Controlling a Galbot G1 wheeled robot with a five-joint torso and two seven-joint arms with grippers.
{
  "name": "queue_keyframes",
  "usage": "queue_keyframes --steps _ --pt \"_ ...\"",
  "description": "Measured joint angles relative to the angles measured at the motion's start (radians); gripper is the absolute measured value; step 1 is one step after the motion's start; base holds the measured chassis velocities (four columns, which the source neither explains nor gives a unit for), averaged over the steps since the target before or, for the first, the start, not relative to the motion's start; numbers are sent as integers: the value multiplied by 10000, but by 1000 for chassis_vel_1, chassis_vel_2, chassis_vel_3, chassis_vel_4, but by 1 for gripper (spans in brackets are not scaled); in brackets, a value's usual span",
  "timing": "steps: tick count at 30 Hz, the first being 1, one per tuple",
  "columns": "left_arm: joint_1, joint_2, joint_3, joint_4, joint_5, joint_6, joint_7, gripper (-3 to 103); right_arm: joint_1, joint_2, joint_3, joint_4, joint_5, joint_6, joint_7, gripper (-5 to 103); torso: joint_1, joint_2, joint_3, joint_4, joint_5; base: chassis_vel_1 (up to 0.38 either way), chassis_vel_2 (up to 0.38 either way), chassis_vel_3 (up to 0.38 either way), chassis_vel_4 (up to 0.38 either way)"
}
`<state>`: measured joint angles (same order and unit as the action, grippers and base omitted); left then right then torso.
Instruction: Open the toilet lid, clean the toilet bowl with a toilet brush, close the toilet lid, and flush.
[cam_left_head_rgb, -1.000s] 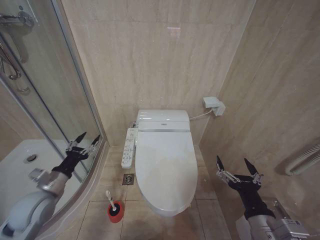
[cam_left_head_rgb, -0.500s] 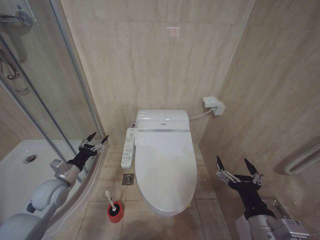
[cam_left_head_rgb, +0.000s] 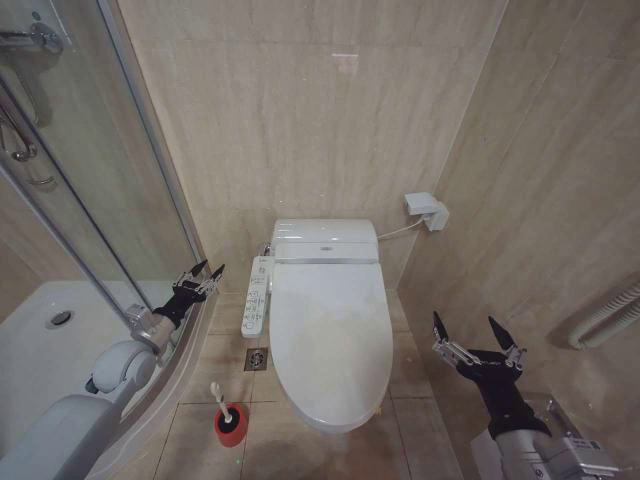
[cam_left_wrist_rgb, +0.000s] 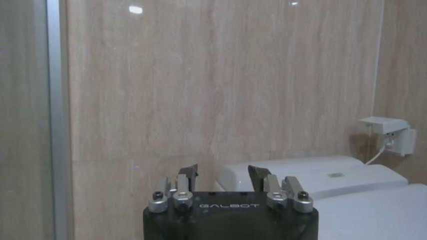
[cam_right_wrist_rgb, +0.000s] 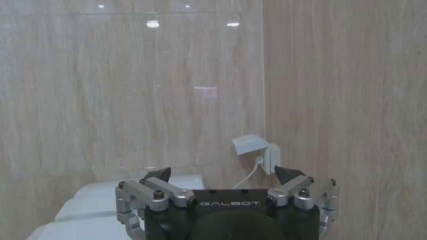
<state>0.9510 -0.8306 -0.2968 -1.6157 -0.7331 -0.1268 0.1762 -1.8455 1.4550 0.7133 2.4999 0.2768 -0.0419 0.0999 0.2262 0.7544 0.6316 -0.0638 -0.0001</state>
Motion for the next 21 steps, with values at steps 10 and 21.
queue_keyframes --steps 10,21 --pt "-1057 -56 748 1152 -13 -338 488 51 0 -1 0 0 0 0 -1 100 -2 0 -1 0 0 0 0 0 0" --pt "-2589 -213 1631 2642 -161 -602 911 48 0 0 0 0 0 0 -1 100 -1 0 -1 0 2 0 0 0 0"
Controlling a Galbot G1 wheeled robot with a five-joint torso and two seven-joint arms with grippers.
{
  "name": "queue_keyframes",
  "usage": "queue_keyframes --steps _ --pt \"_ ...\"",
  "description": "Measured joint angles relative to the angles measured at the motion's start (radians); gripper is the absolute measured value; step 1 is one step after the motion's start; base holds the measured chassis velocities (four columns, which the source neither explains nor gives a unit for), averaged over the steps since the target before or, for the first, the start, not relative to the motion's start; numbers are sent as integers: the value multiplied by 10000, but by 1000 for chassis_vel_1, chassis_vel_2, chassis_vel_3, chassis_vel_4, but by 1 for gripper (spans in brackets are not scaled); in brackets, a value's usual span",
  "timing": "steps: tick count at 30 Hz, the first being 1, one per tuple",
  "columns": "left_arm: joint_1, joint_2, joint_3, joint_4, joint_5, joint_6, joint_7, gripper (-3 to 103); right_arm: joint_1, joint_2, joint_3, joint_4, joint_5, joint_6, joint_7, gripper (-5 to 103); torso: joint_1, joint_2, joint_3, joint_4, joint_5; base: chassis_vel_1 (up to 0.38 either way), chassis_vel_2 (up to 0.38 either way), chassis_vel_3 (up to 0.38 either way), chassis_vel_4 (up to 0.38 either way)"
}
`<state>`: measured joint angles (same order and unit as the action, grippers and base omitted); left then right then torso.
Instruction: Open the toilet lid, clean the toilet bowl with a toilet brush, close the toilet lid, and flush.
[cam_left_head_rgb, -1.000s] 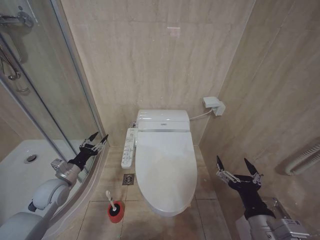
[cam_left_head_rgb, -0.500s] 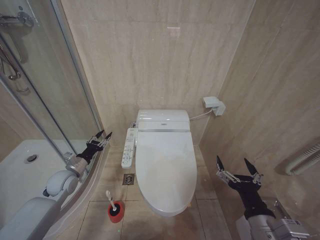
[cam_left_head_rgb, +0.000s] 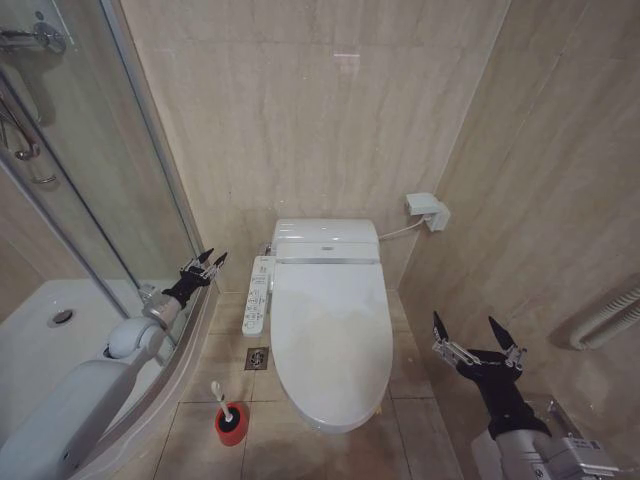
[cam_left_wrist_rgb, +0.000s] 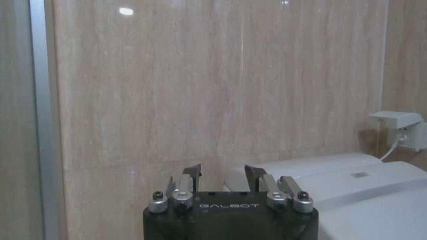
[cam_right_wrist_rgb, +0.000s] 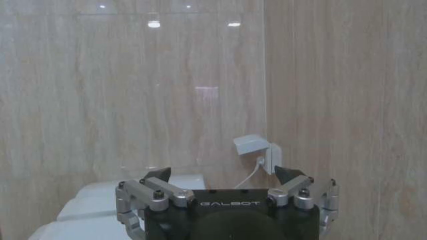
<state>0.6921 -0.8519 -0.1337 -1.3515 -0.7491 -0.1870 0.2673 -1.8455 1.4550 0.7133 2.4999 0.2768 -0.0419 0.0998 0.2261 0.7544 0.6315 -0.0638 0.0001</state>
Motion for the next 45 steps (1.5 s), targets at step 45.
queue_keyframes --steps 45 --pt "-3787 -1197 2685 4081 -48 -448 742 8 0 0 0 0 0 0 0 100 0 0 0 -1 0 0 0 0 0"
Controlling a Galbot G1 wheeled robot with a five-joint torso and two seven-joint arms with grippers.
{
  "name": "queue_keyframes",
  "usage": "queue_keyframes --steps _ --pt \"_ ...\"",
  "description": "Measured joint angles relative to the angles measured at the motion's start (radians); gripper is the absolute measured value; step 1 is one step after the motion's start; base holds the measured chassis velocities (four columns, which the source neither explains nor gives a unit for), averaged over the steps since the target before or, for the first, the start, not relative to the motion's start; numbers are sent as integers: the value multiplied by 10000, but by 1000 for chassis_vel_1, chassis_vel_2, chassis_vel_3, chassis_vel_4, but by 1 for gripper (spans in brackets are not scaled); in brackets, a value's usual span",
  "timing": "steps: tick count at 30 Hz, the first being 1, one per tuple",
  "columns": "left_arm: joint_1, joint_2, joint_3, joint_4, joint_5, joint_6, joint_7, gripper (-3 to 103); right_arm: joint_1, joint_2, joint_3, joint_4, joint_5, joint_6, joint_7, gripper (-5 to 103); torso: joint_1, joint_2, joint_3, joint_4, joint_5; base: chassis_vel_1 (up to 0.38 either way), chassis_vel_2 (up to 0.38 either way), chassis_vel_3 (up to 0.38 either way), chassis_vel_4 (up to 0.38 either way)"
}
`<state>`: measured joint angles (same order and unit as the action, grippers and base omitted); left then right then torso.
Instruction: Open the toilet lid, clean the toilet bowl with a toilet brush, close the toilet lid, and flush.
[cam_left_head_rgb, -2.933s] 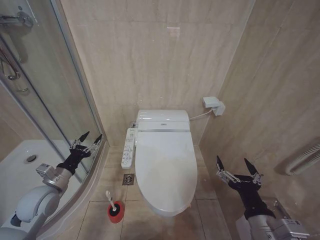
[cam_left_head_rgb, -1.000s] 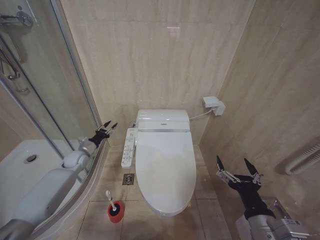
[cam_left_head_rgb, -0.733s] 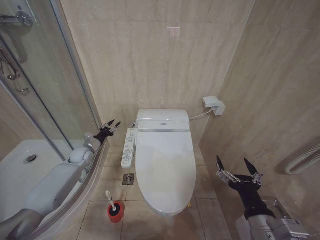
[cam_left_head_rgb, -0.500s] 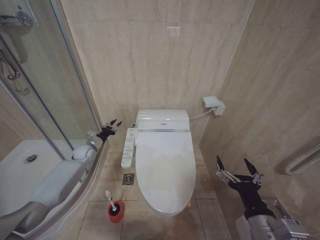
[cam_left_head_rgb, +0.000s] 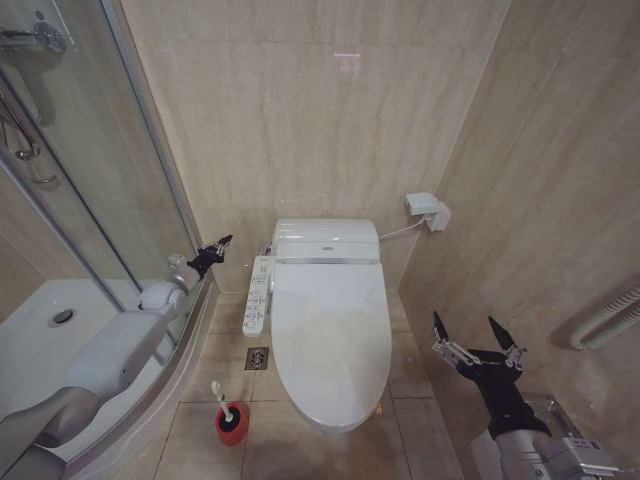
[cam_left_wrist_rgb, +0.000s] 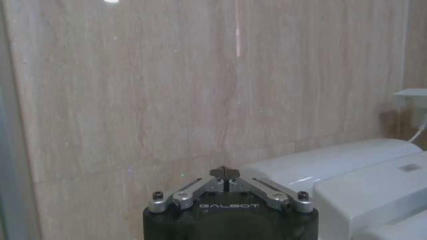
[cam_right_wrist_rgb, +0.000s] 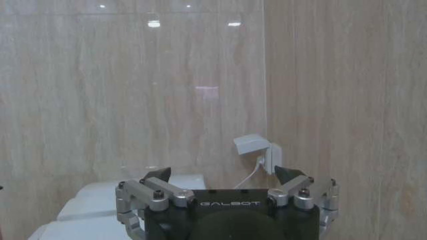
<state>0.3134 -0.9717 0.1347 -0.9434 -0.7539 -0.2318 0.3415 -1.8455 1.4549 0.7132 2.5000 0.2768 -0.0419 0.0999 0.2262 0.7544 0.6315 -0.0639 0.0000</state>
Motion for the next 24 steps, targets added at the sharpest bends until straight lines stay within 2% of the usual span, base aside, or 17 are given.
queue_keyframes --steps 2,3,24 --pt "-1 0 29 -49 0 -16 60 8 0 0 0 -1 0 0 0 100 0 0 0 -1 -1 0 0 0 0" --pt "0 -6 34 -66 0 -24 71 0 0 0 0 0 0 0 0 100 0 0 0 -2 -1 0 0 0 0" --pt "233 -78 66 -388 26 -38 29 0 0 0 0 0 0 0 0 100 -1 1 0 -1 0 0 0 0 0"
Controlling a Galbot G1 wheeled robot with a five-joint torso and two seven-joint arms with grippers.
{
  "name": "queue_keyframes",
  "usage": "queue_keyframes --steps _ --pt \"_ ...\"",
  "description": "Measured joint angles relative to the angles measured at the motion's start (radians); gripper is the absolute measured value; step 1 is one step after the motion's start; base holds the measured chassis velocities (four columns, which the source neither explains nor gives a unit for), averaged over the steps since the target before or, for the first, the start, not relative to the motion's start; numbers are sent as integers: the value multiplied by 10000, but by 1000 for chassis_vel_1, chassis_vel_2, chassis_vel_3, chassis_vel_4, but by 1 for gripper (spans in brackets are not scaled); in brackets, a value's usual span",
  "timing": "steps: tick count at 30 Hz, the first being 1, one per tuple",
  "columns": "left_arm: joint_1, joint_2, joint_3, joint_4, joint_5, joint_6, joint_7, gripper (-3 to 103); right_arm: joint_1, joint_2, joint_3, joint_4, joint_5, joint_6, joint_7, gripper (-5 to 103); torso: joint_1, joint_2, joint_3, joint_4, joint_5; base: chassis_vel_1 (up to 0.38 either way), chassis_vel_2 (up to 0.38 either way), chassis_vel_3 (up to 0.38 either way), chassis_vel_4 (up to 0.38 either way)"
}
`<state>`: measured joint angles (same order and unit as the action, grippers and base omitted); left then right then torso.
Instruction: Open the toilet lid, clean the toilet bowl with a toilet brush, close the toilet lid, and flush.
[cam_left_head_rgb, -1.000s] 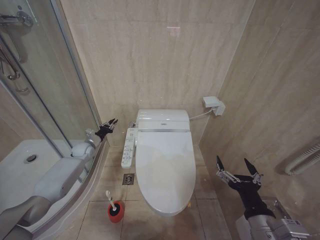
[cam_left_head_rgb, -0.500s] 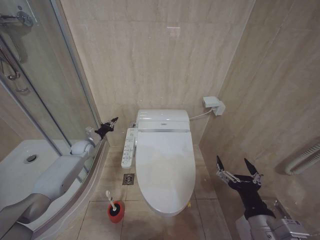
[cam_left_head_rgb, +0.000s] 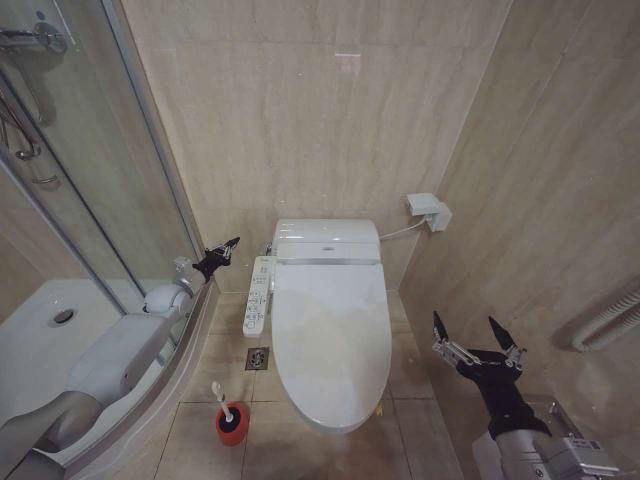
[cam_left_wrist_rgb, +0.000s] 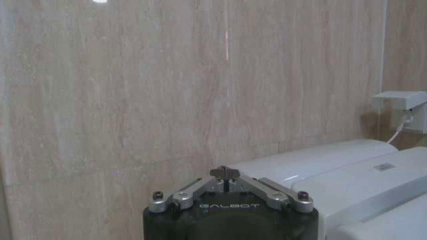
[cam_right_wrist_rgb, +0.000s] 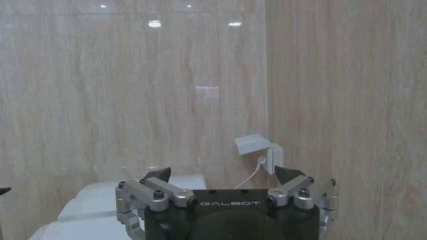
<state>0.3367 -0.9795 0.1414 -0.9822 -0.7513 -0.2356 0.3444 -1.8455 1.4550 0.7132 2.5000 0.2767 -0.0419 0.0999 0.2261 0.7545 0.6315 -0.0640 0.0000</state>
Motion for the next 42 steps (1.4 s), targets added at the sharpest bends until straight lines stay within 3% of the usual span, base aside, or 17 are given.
queue_keyframes --steps 19,42 --pt "-53 -92 -27 11 -29 -30 44 0 0 0 0 0 0 0 0 100 0 0 0 -1 -2 -31 32 37 -42" --pt "157 -10 -64 -29 -102 -81 519 0 0 0 1 0 0 0 0 100 0 -1 0 2 -1 -98 93 103 -92"
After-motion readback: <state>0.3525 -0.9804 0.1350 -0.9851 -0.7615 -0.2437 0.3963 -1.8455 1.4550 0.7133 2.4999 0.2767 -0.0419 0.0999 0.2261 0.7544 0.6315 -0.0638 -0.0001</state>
